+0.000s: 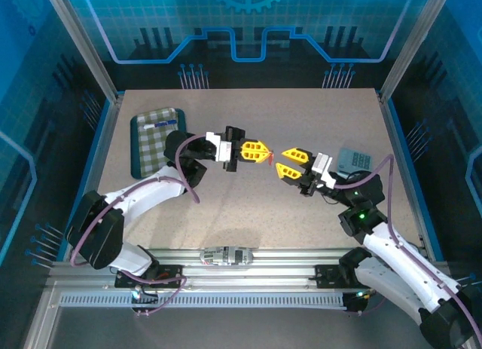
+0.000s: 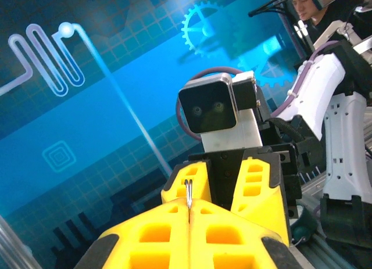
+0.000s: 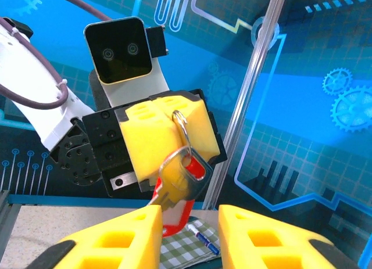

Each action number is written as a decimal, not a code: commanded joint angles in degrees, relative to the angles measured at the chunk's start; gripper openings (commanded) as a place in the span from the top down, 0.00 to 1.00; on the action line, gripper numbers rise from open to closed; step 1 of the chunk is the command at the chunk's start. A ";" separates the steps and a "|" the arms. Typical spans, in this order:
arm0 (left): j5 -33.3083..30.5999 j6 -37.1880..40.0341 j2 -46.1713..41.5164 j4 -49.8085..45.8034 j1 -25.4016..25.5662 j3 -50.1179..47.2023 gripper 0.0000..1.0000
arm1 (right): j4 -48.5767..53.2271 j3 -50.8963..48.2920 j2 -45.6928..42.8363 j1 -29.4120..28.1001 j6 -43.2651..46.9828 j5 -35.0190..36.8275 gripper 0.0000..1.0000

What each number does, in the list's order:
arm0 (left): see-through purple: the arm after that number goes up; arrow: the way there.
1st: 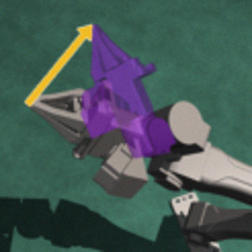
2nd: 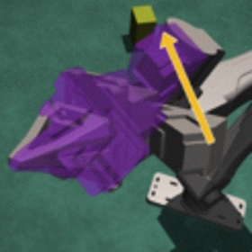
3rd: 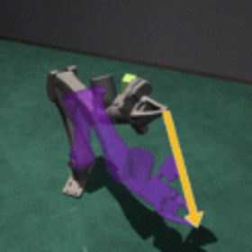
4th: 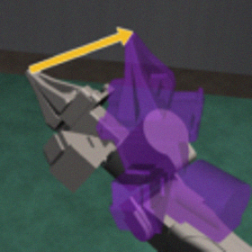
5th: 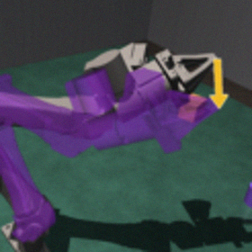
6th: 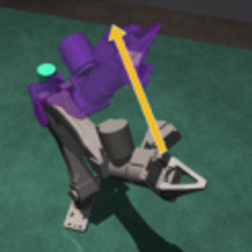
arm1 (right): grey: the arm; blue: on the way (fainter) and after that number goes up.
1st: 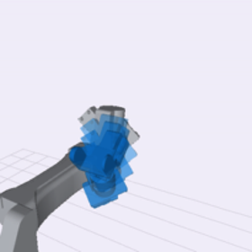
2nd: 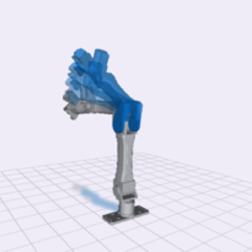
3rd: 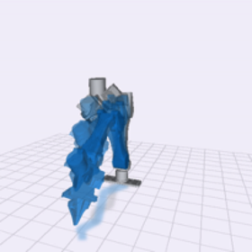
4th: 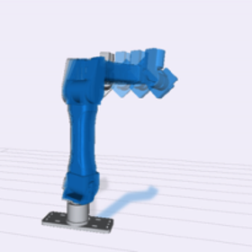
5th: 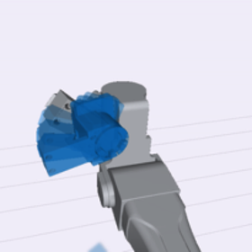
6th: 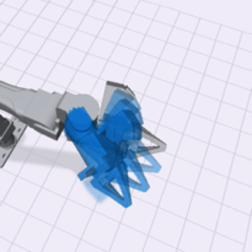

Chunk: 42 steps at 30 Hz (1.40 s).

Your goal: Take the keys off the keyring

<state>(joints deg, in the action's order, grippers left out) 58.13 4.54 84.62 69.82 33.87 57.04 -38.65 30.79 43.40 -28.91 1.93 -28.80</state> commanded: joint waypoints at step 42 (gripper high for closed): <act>6.15 3.19 -1.52 -2.02 0.03 1.32 1.00 | -4.33 5.95 5.03 -4.14 -1.93 -6.19 0.92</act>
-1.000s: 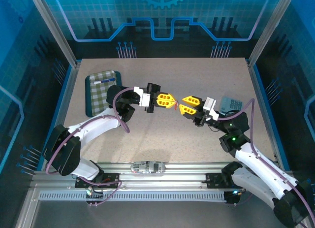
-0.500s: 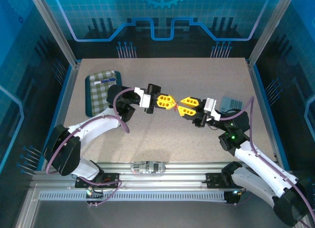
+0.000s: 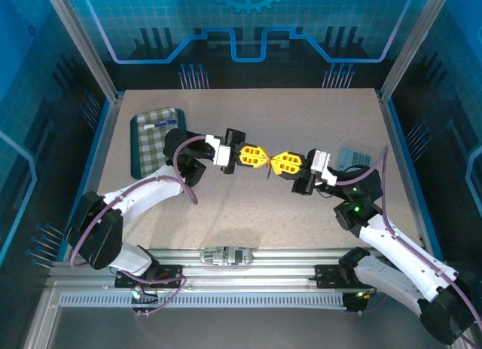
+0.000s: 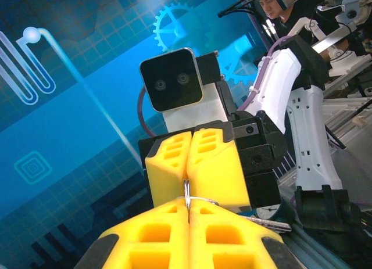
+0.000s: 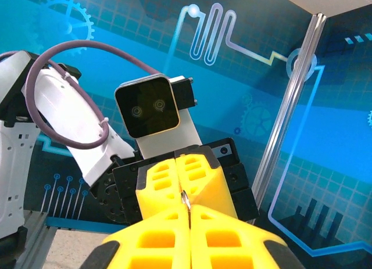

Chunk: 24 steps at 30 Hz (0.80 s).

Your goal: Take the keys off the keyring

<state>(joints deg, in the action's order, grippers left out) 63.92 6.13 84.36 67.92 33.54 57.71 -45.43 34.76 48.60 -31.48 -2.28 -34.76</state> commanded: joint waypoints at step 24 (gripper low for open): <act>-0.05 3.23 -2.54 -1.31 0.29 0.42 1.00 | 8.30 0.39 -2.81 -2.42 7.96 4.39 0.87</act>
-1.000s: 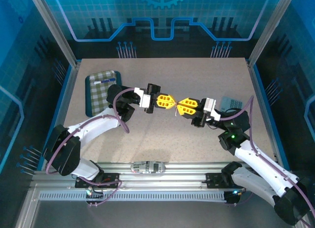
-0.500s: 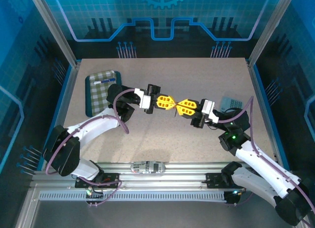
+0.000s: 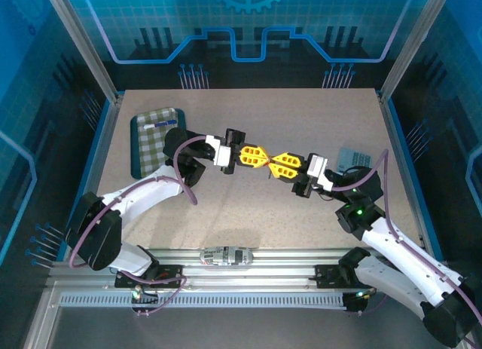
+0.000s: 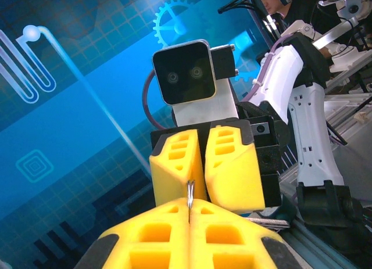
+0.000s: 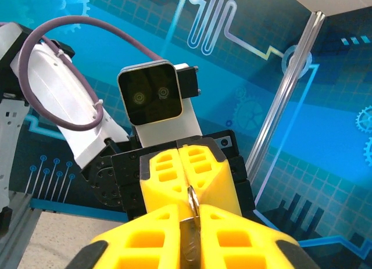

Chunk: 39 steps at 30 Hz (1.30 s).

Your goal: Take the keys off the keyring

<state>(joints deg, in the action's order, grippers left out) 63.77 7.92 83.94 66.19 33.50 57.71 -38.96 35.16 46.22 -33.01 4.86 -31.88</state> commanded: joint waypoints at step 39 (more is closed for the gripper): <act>-20.67 -27.11 -5.10 8.27 -5.52 -4.20 0.72 | -26.01 -1.23 12.55 0.13 -24.13 7.77 1.00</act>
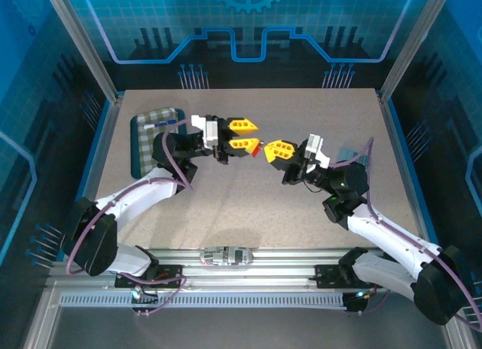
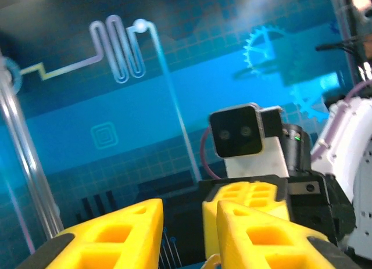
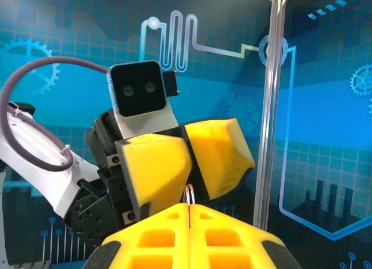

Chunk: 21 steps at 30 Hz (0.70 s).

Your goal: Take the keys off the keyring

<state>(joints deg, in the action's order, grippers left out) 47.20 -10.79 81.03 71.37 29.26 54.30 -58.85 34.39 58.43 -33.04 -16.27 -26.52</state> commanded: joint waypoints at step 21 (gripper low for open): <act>-1.63 -6.00 -9.91 -28.93 -0.45 1.65 0.54 | -17.88 3.05 8.30 1.32 -15.38 0.27 1.00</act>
<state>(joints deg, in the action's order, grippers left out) 42.92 -15.81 70.41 42.59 28.36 55.66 -72.62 35.31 67.13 -32.08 -30.50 -25.41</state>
